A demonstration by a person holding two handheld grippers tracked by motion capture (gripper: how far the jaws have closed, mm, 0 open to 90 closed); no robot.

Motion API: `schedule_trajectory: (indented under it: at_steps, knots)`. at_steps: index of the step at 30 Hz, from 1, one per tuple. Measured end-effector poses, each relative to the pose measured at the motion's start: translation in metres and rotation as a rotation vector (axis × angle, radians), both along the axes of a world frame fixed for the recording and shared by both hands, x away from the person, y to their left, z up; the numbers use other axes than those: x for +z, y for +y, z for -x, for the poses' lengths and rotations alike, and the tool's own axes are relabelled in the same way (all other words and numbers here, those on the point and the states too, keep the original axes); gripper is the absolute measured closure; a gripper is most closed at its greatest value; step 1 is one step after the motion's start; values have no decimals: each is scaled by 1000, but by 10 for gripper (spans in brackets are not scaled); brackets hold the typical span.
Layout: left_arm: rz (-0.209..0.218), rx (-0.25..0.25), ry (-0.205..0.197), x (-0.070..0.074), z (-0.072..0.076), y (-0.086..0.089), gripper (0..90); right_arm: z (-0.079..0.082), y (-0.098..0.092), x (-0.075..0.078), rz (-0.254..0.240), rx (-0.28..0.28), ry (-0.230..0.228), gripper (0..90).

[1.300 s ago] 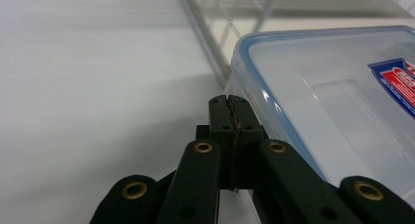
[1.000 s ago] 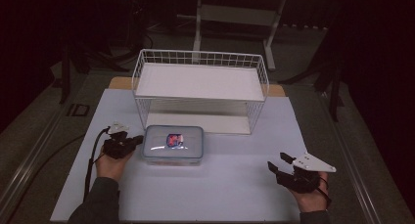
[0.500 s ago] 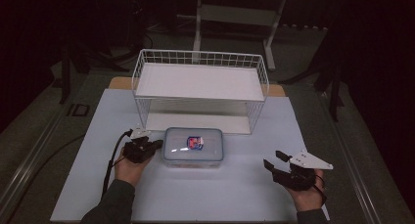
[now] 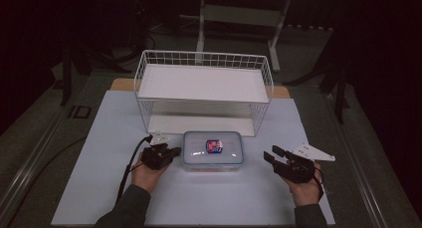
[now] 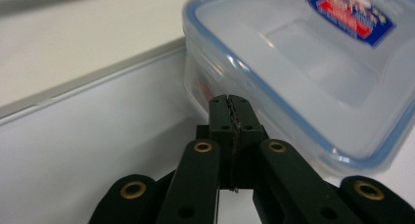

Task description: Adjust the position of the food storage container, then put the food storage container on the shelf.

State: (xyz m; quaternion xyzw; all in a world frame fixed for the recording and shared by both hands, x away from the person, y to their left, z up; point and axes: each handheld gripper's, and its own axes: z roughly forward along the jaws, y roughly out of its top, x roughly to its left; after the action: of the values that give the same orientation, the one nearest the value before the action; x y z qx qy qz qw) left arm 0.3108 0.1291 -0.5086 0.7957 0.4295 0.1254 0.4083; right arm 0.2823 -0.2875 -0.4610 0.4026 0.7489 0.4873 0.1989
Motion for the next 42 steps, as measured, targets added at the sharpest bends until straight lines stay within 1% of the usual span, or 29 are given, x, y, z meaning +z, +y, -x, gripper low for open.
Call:
schedule_trajectory:
  at_steps: [1,3,6,7,9,10,13,16,19,21,22,23,25,26,27,28,29,30,31,32,33,34,35,37,38,39,40,41,42]
  knots:
    - [-2,1,-1,0,0,0,893,-3,2,-1,-1,1,6,589]
    - [26,1,-6,3,0,5,862,-10,4,-3,0,-1,11,620]
    - [53,26,-33,10,3,13,832,-18,6,-7,-6,-12,31,688]
    - [77,39,-44,13,4,17,819,-20,5,-8,-7,-16,36,714]
    - [92,57,-66,17,6,23,792,-25,5,-10,-13,-24,43,753]
    - [109,67,-79,19,7,27,781,-27,5,-10,-19,-29,46,764]
    - [142,78,-81,19,7,33,722,-33,6,-13,-34,-29,56,736]
    - [147,81,-81,19,6,36,673,-37,10,-15,-40,-16,69,691]
    - [156,84,-84,19,7,35,622,-40,14,-17,-50,2,83,654]
    - [162,84,-84,20,7,33,597,-42,15,-18,-73,13,105,629]
    - [175,87,-85,20,7,32,585,-43,17,-19,-81,19,121,616]
    - [183,88,-84,21,7,32,557,-44,19,-20,-85,30,138,590]
    - [189,95,-85,21,8,30,536,-46,22,-22,-89,44,160,571]
    - [189,95,-85,21,8,30,510,-46,22,-22,-89,44,160,571]
    - [203,92,-75,21,7,29,495,-48,26,-24,-93,54,182,530]
    - [203,92,-75,21,7,29,483,-48,26,-24,-93,54,182,530]
    - [235,85,-47,20,5,28,457,-50,30,-26,-111,66,214,495]
    - [255,77,-31,19,4,27,452,-51,31,-26,-117,69,227,481]
    - [267,74,-20,19,3,26,442,-52,33,-27,-117,70,239,471]
    - [264,75,-15,18,3,24,439,-53,35,-28,-116,70,246,463]
    - [261,75,-13,18,2,23,433,-54,37,-29,-123,75,264,450]
    - [261,75,-13,18,2,23,420,-54,37,-29,-123,75,264,450]
    - [262,72,5,16,-1,20,412,-56,39,-31,-142,78,288,428]
    - [264,57,37,13,-4,16,382,-58,41,-33,-156,83,313,411]
    - [264,57,37,13,-4,16,377,-59,42,-33,-160,85,322,403]
    - [241,46,59,10,-6,11,376,-60,43,-34,-171,91,338,401]
    - [221,42,74,8,-8,8,376,-61,43,-35,-175,94,346,397]
    - [212,39,84,7,-9,7,377,-62,44,-37,-187,99,362,394]
    - [229,36,92,6,-10,6,376,-63,45,-38,-200,103,379,393]
